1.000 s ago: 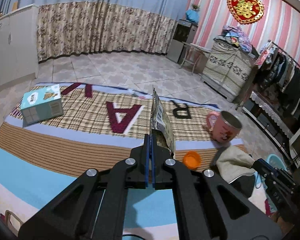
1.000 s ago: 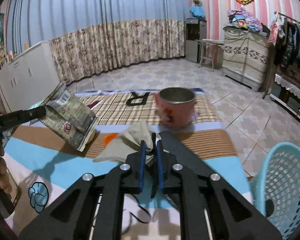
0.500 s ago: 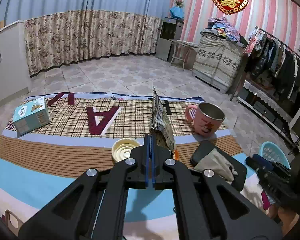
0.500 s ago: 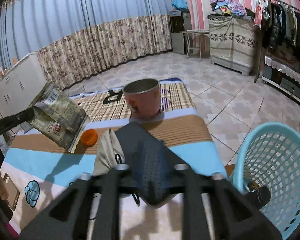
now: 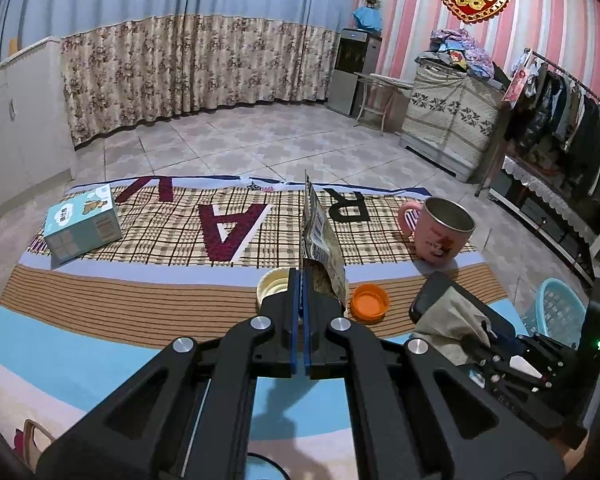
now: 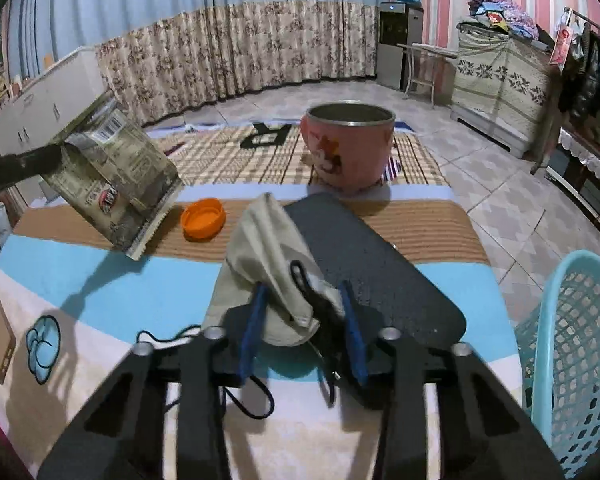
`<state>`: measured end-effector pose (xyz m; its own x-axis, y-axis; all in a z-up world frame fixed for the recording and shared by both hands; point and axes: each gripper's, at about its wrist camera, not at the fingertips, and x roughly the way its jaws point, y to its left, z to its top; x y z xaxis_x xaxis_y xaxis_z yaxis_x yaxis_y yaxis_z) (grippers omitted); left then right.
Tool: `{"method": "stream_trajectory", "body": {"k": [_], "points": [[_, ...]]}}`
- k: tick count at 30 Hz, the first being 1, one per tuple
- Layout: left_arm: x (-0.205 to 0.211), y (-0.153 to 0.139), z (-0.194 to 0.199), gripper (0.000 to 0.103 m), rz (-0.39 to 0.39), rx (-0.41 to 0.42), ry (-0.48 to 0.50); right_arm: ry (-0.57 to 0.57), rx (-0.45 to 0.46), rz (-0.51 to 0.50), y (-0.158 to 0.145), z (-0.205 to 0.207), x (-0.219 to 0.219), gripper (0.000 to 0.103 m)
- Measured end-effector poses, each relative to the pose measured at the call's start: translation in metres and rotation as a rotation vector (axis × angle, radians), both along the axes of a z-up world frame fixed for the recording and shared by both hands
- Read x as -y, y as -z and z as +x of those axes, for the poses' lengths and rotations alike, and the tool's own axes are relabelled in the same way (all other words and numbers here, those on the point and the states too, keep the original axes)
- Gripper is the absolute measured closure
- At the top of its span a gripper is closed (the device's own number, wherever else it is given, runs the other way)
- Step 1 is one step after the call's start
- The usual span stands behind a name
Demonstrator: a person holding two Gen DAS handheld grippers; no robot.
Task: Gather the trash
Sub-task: 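Carry the beige cloth toward the basket with the right tool while the left holds the bag, then open the left tool over the blue basket to drop the snack bag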
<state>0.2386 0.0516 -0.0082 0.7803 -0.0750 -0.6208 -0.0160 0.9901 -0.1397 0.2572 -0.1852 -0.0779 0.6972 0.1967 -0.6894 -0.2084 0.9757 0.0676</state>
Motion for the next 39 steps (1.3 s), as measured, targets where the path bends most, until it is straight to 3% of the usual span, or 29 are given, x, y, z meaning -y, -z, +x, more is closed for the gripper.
{"method": "stream_trajectory", "body": {"k": [8, 12, 21, 30, 36, 39], "points": [[0.020, -0.013, -0.004, 0.103, 0.007, 0.038, 0.031, 0.098, 0.101, 0.065, -0.041, -0.019, 0.040, 0.079], [0.042, -0.021, -0.008, 0.103, 0.017, 0.061, 0.061, 0.180, 0.141, 0.044, -0.058, -0.031, 0.064, 0.079], [0.129, -0.035, -0.014, 0.103, 0.044, 0.117, 0.191, 0.493, 0.204, -0.045, -0.088, -0.074, 0.158, 0.079], [0.238, -0.032, -0.029, 0.103, 0.036, 0.142, 0.410, 0.728, 0.183, -0.020, -0.081, -0.120, 0.235, 0.079], [0.280, -0.024, -0.041, 0.103, -0.002, 0.137, 0.512, 0.789, 0.159, 0.010, -0.072, -0.129, 0.262, 0.079], [0.297, -0.014, -0.043, 0.103, 0.040, 0.130, 0.535, 0.798, 0.154, 0.023, -0.069, -0.129, 0.268, 0.079]]}}
